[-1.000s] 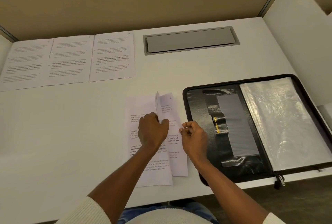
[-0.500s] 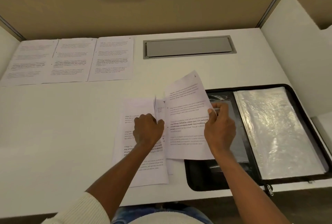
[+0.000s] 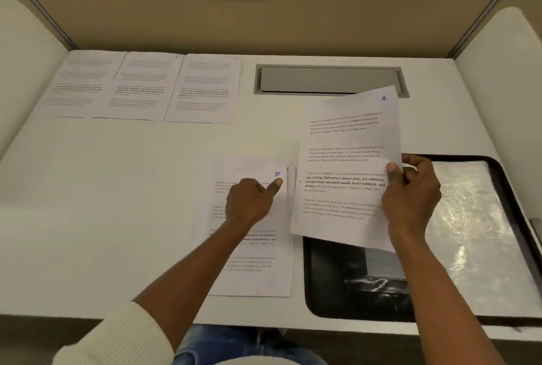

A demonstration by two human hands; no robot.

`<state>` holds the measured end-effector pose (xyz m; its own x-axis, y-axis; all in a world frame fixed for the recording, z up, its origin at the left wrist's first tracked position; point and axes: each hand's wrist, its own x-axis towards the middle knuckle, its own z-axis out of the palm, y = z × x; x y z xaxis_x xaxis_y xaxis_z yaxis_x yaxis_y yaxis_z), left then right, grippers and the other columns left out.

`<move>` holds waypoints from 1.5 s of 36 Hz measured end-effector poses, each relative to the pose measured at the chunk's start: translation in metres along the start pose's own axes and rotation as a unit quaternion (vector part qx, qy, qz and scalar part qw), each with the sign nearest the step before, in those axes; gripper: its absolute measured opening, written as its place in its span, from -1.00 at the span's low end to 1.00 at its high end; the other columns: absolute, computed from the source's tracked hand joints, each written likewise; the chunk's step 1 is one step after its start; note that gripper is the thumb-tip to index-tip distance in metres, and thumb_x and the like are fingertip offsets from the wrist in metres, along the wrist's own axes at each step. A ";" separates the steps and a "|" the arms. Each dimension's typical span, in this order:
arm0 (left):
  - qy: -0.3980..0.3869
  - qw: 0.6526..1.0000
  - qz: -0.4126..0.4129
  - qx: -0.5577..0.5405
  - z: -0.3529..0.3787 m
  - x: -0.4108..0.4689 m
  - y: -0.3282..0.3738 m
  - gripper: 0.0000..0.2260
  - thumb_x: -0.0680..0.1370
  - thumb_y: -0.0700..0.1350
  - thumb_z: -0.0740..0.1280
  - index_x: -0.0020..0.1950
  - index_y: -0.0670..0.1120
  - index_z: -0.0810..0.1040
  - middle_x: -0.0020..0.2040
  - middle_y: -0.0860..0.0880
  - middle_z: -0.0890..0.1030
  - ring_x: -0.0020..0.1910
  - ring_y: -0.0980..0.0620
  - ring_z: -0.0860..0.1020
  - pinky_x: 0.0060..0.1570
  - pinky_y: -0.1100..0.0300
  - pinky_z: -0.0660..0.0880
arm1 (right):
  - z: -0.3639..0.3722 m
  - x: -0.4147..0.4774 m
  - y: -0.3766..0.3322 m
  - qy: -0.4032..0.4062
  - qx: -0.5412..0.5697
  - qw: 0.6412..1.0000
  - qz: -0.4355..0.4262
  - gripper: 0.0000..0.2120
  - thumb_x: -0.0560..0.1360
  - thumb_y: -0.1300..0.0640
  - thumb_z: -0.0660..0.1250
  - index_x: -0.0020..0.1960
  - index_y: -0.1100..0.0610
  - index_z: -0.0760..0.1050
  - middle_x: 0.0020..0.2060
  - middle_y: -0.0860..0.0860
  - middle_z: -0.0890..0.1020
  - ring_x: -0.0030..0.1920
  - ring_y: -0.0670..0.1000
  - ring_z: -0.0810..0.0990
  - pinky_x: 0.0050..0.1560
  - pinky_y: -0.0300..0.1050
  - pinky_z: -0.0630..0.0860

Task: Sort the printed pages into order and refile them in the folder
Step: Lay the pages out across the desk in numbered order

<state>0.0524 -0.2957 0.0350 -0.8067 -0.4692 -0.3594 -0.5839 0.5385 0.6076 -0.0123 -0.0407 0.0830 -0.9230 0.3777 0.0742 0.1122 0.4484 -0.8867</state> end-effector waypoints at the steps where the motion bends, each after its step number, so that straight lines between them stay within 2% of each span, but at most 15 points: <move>1: 0.009 1.000 0.001 -0.007 -0.004 0.002 0.000 -0.39 0.60 0.34 0.34 -0.44 -0.04 0.27 -0.53 0.03 0.36 -0.47 0.03 0.38 -0.34 0.16 0.34 | 0.005 0.000 -0.002 -0.011 0.016 1.000 0.011 -0.85 0.64 0.15 0.41 0.18 0.07 0.50 0.02 0.05 0.72 -0.04 0.01 0.70 -0.16 -0.33 0.47; 3: 0.027 0.999 -0.001 -0.033 -0.011 0.008 -0.001 -0.39 0.61 0.35 0.31 -0.40 -0.09 0.34 -0.47 -0.01 0.44 -0.44 0.00 0.42 -0.32 0.14 0.38 | 0.018 0.001 -0.005 -0.033 0.057 0.997 0.037 -0.85 0.63 0.16 0.42 0.16 0.03 0.51 0.02 -0.01 0.73 -0.01 -0.04 0.71 -0.07 -0.23 0.57; 5: 0.014 0.998 -0.008 -0.068 -0.020 0.016 0.000 -0.34 0.60 0.39 0.27 -0.26 -0.22 0.54 -0.30 -0.09 0.66 -0.29 -0.08 0.62 -0.15 0.05 0.57 | 0.033 0.003 -0.006 -0.050 0.088 0.993 0.058 -0.85 0.61 0.17 0.44 0.15 0.03 0.54 -0.01 -0.04 0.72 -0.01 -0.07 0.71 0.03 -0.12 0.63; 8: -0.045 0.987 -0.030 -0.150 -0.035 0.033 0.003 -0.29 0.56 0.42 0.30 -0.02 -0.29 0.63 -0.11 -0.11 0.75 -0.10 -0.11 0.72 0.00 -0.05 0.68 | 0.060 0.010 -0.011 -0.065 0.116 0.988 0.080 -0.82 0.61 0.19 0.45 0.17 0.02 0.53 -0.12 -0.09 0.67 -0.09 -0.12 0.66 0.02 -0.14 0.60; 10: -0.090 0.970 -0.046 -0.220 -0.046 0.047 0.004 -0.35 0.55 0.35 0.41 -0.01 -0.32 0.61 -0.10 -0.06 0.76 -0.11 -0.04 0.75 -0.08 0.04 0.71 | 0.077 0.015 -0.016 -0.079 0.123 0.985 0.093 -0.80 0.62 0.18 0.44 0.21 0.04 0.53 -0.14 -0.10 0.66 -0.11 -0.11 0.66 -0.03 -0.15 0.60; 12: -0.122 0.957 -0.045 -0.258 -0.055 0.062 0.003 -0.52 0.55 0.19 0.51 -0.08 -0.26 0.59 -0.08 -0.05 0.77 -0.06 -0.03 0.76 -0.09 0.07 0.71 | 0.095 0.022 -0.021 -0.093 0.134 0.980 0.112 -0.77 0.62 0.18 0.43 0.26 0.07 0.54 -0.07 -0.04 0.71 -0.05 -0.05 0.70 -0.02 -0.10 0.63; 14: -0.126 0.951 -0.040 -0.279 -0.061 0.078 0.003 -0.68 0.54 0.01 0.57 -0.15 -0.18 0.55 -0.08 -0.05 0.77 -0.03 -0.06 0.76 -0.04 0.02 0.71 | 0.112 0.031 -0.025 -0.103 0.141 0.976 0.127 -0.76 0.62 0.16 0.44 0.26 0.06 0.53 -0.03 0.01 0.73 -0.03 0.00 0.72 -0.01 -0.05 0.65; 17: -0.094 0.953 -0.045 -0.284 -0.067 0.108 0.003 -0.68 0.53 -0.07 0.58 -0.16 -0.26 0.54 -0.09 -0.06 0.77 -0.05 -0.10 0.76 -0.02 -0.08 0.72 | 0.139 0.047 -0.031 -0.109 0.130 0.977 0.133 -0.77 0.61 0.09 0.46 0.24 0.03 0.54 -0.03 0.04 0.74 -0.01 0.04 0.72 0.07 0.04 0.66; 21: -0.041 0.965 -0.049 -0.254 -0.075 0.154 0.010 -0.69 0.51 -0.02 0.60 -0.12 -0.25 0.63 -0.12 -0.05 0.76 -0.07 -0.11 0.74 0.02 -0.13 0.71 | 0.174 0.070 -0.039 -0.126 0.121 0.974 0.145 -0.70 0.55 0.04 0.53 0.21 0.02 0.53 -0.09 0.04 0.74 -0.04 0.05 0.73 0.08 0.08 0.67; 25: 0.000 0.973 -0.042 -0.225 -0.078 0.203 0.019 -0.72 0.50 -0.01 0.60 -0.17 -0.20 0.65 -0.18 -0.07 0.74 -0.11 -0.10 0.72 -0.03 -0.14 0.70 | 0.213 0.093 -0.039 -0.150 0.089 0.975 0.135 -0.61 0.47 0.17 0.60 0.20 0.02 0.52 -0.09 0.04 0.74 -0.07 0.06 0.73 0.07 0.11 0.69; 31: 0.063 0.993 -0.045 -0.094 -0.076 0.264 0.032 -0.68 0.49 0.11 0.58 -0.14 -0.14 0.65 -0.15 -0.05 0.69 -0.12 -0.09 0.66 -0.12 0.07 0.55 | 0.271 0.132 -0.037 -0.141 0.047 0.982 0.114 -0.61 0.45 0.19 0.61 0.16 -0.01 0.51 -0.11 -0.03 0.74 -0.04 0.05 0.73 0.13 0.20 0.67; 34: 0.068 0.996 -0.041 -0.040 -0.076 0.286 0.036 -0.71 0.48 0.13 0.57 -0.05 -0.06 0.65 -0.06 0.00 0.68 -0.01 -0.10 0.66 0.03 0.01 0.59 | 0.296 0.149 -0.035 -0.135 0.019 0.987 0.089 -0.61 0.44 0.15 0.61 0.14 -0.06 0.49 -0.07 -0.05 0.72 -0.02 0.06 0.72 0.11 0.20 0.67; 40: 0.077 0.993 -0.018 0.086 -0.076 0.309 0.047 -0.62 0.52 0.15 0.53 0.12 -0.11 0.61 0.04 -0.10 0.68 0.06 -0.17 0.67 0.07 -0.03 0.60 | 0.327 0.168 -0.034 -0.127 -0.038 0.990 0.048 -0.59 0.45 0.14 0.60 0.18 -0.05 0.49 -0.08 -0.06 0.69 0.00 0.08 0.69 0.09 0.16 0.65; 47: 0.093 0.977 0.015 0.190 -0.074 0.311 0.055 -0.62 0.58 0.08 0.48 0.22 -0.14 0.50 0.12 -0.10 0.64 0.10 -0.15 0.66 -0.09 0.07 0.37 | 0.332 0.170 -0.027 -0.116 -0.083 0.990 0.019 -0.56 0.46 0.13 0.60 0.24 0.07 0.49 0.05 0.04 0.73 -0.07 0.04 0.65 -0.02 -0.09 0.54; 54: 0.092 0.973 0.024 0.209 -0.072 0.311 0.054 -0.69 0.61 0.06 0.46 0.20 -0.12 0.56 0.10 -0.09 0.64 0.09 -0.14 0.64 -0.07 0.08 0.39 | 0.335 0.167 -0.012 -0.110 -0.182 0.975 -0.069 -0.54 0.46 0.00 0.58 0.23 0.06 0.44 0.12 0.03 0.62 0.12 0.11 0.61 0.06 0.08 0.60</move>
<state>-0.2236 -0.4630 0.0069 -0.8265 -0.5332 -0.1804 -0.5629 0.7827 0.2655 -0.2909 -0.2543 -0.0465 -0.9907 0.1282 0.0466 0.0672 0.7561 -0.6510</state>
